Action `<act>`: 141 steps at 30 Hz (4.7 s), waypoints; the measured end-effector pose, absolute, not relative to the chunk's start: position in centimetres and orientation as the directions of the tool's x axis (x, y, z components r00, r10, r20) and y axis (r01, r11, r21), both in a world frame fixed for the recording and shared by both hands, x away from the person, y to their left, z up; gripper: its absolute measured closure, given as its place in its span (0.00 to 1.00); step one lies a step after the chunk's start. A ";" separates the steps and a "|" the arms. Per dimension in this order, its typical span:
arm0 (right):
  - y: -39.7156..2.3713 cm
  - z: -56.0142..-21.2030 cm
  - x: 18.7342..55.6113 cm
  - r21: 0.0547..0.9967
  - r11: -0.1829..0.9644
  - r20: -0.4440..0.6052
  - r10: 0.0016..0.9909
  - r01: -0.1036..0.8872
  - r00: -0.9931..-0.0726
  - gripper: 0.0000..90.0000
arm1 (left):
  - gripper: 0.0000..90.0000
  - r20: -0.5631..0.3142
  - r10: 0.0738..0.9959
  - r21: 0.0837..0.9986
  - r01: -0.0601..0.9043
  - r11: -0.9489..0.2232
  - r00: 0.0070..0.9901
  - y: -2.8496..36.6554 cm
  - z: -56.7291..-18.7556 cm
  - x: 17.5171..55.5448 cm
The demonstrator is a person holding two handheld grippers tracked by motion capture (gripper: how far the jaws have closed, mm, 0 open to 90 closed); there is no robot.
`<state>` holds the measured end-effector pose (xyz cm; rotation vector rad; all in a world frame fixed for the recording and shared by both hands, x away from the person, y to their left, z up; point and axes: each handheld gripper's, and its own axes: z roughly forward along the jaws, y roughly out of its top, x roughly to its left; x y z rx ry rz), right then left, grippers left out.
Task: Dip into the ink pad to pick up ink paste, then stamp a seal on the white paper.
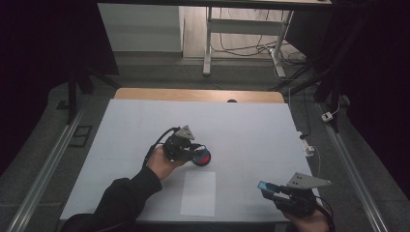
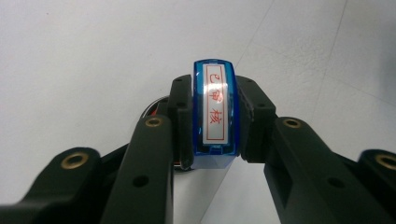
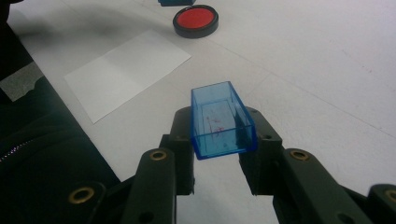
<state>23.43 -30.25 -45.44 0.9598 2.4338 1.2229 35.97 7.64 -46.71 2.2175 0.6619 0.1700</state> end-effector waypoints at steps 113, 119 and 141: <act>-30.1 -45.5 23.4 0.782 0.444 0.061 0.643 0.437 -0.763 0.76 | 0.78 -0.095 0.466 0.663 0.405 -0.630 0.880 6.5 -50.4 28.5; -30.0 -45.5 23.4 0.781 0.445 0.062 0.643 0.438 -0.764 0.76 | 0.78 -0.049 0.466 0.652 0.382 -0.655 0.883 6.1 -50.2 28.0; -30.0 -45.5 23.4 0.776 0.455 0.056 0.640 0.437 -0.766 0.76 | 0.78 -0.144 0.464 0.648 0.437 -0.624 0.874 6.7 -50.5 29.1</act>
